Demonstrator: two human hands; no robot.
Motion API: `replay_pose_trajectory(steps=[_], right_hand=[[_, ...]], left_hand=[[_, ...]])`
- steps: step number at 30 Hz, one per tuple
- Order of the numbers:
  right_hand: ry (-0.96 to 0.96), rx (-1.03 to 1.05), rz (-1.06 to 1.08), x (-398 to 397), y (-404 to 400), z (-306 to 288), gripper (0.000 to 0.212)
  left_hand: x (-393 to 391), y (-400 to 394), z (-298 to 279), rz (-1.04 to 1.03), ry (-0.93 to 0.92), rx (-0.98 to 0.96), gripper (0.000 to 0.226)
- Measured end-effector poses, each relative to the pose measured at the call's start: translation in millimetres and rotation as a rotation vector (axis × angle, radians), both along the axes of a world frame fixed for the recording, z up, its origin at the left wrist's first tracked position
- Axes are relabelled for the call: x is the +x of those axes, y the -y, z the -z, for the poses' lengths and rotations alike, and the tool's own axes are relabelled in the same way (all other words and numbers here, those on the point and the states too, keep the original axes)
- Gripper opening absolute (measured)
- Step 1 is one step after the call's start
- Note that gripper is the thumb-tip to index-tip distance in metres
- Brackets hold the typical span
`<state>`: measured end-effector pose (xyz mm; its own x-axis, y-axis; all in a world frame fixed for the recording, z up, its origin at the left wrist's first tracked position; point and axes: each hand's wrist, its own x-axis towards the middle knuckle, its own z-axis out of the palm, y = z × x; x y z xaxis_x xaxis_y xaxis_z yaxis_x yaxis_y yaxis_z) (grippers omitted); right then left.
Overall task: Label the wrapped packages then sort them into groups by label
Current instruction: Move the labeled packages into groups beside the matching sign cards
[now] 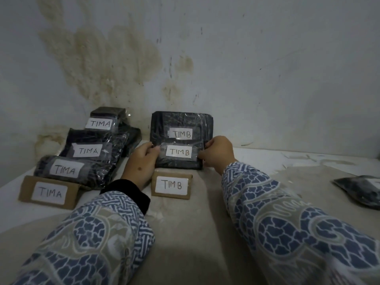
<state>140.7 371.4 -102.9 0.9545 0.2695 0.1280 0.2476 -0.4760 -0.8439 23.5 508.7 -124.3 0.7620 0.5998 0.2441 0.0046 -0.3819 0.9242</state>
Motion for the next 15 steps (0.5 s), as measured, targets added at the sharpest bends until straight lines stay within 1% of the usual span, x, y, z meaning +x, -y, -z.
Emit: replay_pose_trajectory(steps=[1,2,3,4,6,7,8,9,10,12,13,15], right_hand=[[0.018,-0.002,0.001,-3,2,0,0.021],[0.045,-0.012,-0.001,-5,4,-1,0.022],[0.079,-0.022,-0.007,-8,7,-3,0.023],[0.109,-0.028,-0.011,-12,10,-6,0.023],[0.149,-0.019,-0.030,-22,16,-13,0.020],[0.157,-0.020,-0.049,-28,19,-16,0.018],[0.153,-0.042,-0.087,-34,22,-20,0.018],[0.131,-0.083,-0.151,-42,24,-25,0.021],[0.082,-0.130,-0.233,-48,26,-28,0.025],[-0.033,-0.214,-0.371,-62,28,-31,0.024],[-0.036,-0.252,-0.403,-67,30,-30,0.022],[0.042,-0.323,-0.399,-69,26,-22,0.020]], left_hand=[[-4,0,1,-0.027,0.037,-0.027,0.023],[-9,0,2,-0.033,0.077,-0.102,0.023],[-14,-2,3,-0.029,0.078,-0.170,0.029],[-22,-3,1,0.004,0.060,-0.211,0.048],[-33,-4,-1,0.130,-0.058,-0.165,0.098],[-40,-2,-5,0.194,-0.135,-0.083,0.117],[-44,1,-7,0.237,-0.201,-0.001,0.121],[-46,3,-7,0.248,-0.252,0.081,0.113],[-46,6,-6,0.237,-0.288,0.164,0.098],[-44,10,0,0.149,-0.313,0.293,0.077],[-42,13,3,0.112,-0.308,0.315,0.072],[-39,15,6,0.067,-0.280,0.319,0.063]])
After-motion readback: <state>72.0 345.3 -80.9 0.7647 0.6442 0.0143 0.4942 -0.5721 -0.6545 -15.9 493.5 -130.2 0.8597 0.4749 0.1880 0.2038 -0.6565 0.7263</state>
